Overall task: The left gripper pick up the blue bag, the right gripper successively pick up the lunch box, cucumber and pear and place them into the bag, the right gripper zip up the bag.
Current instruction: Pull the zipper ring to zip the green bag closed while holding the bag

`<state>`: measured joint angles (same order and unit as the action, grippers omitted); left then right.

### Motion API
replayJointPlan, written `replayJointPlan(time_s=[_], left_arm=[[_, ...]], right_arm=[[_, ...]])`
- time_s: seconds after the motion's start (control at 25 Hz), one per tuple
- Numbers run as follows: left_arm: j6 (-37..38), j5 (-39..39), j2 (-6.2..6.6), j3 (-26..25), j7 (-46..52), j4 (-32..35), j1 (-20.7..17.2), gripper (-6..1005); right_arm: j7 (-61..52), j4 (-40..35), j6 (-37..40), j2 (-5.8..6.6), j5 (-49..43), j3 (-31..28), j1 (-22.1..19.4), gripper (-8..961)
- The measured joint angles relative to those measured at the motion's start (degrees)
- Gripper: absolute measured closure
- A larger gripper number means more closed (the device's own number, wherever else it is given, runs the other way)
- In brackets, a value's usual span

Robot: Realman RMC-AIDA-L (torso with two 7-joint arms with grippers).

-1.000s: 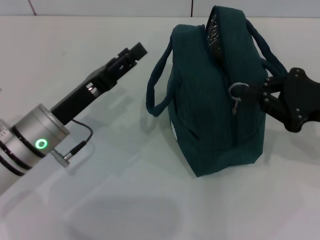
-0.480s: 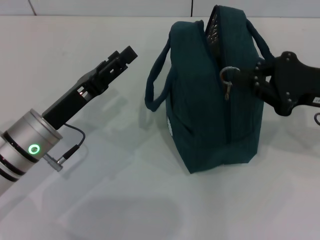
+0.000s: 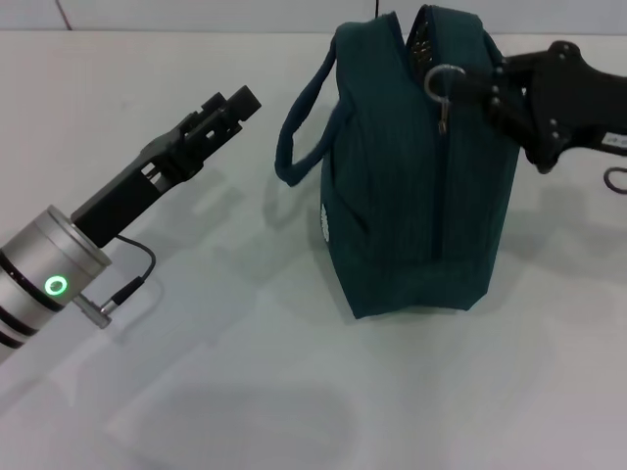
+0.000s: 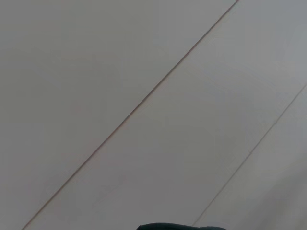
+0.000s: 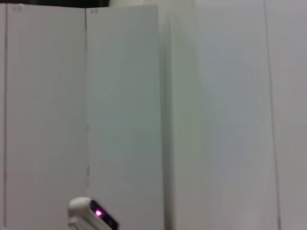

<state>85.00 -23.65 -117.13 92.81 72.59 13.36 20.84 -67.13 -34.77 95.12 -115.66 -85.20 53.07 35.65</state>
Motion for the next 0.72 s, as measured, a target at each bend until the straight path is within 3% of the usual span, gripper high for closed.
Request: replayJointPlan(time_s=[0.36, 0.72], left_arm=[[0.0, 0.02, 0.15, 0.0, -0.21, 0.33, 0.2, 141], [-0.08, -0.69, 0.45, 0.29, -0.25, 0.32, 0.34, 143]], right_arm=[[1.59, 0.99, -6.54, -0.15, 0.81, 0.61, 2.7, 947], [2.88, 3.81, -6.96, -0.44, 2.05, 2.66, 5.01, 947]])
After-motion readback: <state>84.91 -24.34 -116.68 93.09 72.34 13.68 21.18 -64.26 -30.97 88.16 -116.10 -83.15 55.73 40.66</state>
